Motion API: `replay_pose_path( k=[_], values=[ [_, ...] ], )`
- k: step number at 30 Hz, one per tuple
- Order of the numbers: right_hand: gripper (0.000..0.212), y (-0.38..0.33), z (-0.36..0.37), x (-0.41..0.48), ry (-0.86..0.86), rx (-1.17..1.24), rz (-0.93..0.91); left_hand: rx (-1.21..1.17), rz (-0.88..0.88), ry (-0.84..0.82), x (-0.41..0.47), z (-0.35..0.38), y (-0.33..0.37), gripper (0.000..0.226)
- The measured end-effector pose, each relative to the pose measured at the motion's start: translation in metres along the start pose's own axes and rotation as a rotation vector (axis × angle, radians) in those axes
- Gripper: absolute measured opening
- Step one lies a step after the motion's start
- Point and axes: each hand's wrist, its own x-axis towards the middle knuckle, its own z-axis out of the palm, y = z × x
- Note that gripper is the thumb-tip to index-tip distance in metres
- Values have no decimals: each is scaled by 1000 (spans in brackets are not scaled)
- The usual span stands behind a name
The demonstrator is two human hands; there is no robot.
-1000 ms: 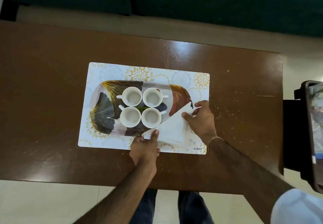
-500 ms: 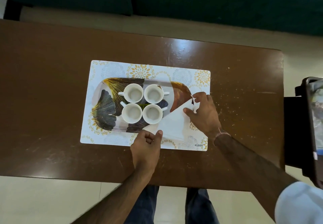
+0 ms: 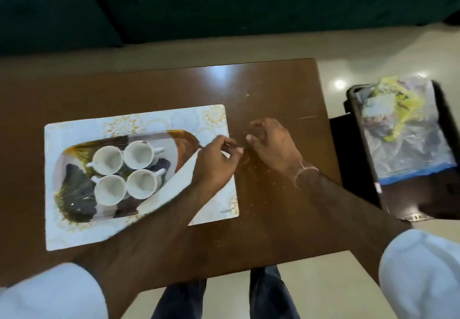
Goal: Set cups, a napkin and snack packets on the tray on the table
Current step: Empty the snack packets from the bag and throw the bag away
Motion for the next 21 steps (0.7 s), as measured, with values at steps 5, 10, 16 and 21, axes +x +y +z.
replay_pose_path(
  k=[5, 10, 16, 21],
  values=[
    [37, 68, -56, 3, 107, -41, 66, 81, 95, -84, 44, 54, 49, 32],
    [37, 143, -104, -11, 205, 13, 143, 149, 183, -152, 67, 134, 94, 31],
    [32, 233, -151, -45, 348, 33, 226, 156, 275, -275, 71, 242, 144, 27],
    [24, 297, -179, -75, 491, 69, 363, 188, 376, -344, 58, 315, 181, 23]
  ],
)
